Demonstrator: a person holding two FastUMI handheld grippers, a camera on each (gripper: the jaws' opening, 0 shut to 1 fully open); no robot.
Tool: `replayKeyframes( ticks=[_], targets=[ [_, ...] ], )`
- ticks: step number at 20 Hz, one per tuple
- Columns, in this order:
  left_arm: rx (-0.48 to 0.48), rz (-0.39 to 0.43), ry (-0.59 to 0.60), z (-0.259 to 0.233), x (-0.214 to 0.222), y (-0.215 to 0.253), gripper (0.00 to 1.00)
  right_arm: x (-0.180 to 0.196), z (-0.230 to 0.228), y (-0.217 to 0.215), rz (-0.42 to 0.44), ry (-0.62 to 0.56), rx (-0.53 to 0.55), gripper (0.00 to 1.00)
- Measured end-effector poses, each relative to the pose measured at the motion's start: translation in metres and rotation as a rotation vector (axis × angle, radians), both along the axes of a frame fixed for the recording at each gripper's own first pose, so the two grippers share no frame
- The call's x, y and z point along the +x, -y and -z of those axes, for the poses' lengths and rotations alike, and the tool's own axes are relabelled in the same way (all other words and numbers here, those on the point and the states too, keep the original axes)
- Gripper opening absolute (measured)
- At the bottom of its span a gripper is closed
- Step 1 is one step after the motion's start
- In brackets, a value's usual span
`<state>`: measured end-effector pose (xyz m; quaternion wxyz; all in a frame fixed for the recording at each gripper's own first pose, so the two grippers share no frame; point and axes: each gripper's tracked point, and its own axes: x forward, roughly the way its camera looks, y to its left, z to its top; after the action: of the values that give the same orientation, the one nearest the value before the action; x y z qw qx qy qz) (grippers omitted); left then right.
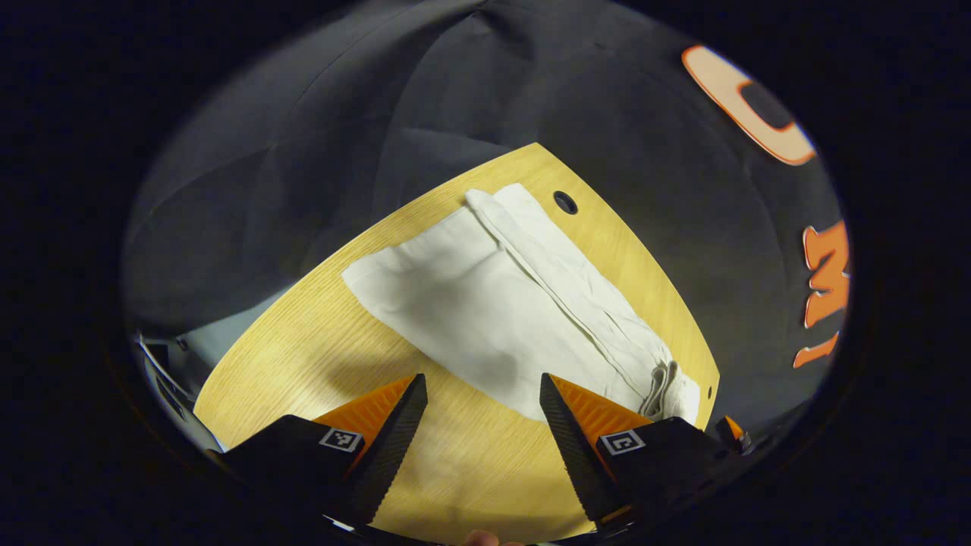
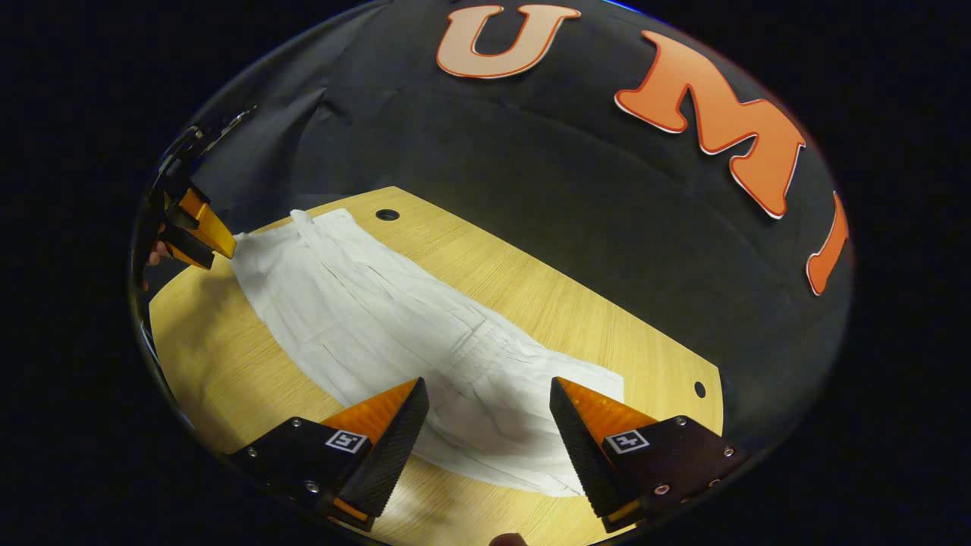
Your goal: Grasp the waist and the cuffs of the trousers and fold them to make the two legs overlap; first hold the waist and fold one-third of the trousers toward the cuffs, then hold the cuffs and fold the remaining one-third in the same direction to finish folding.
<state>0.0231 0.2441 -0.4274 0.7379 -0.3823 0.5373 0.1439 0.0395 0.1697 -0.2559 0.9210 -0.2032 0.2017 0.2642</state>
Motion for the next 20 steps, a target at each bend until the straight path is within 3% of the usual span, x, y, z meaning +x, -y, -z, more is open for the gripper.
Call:
replayKeyframes(
  ticks=[12, 20],
  targets=[
    [-0.127, -0.181, -0.067, 0.045, 0.009, -0.047, 0.98, -0.004, -0.03, 0.052, 0.17, 0.037, 0.037, 0.98],
    [-0.192, -0.252, 0.017, 0.06, 0.031, -0.05, 0.97, 0.0, -0.032, 0.067, 0.214, 0.035, 0.048, 0.98]
  ],
)
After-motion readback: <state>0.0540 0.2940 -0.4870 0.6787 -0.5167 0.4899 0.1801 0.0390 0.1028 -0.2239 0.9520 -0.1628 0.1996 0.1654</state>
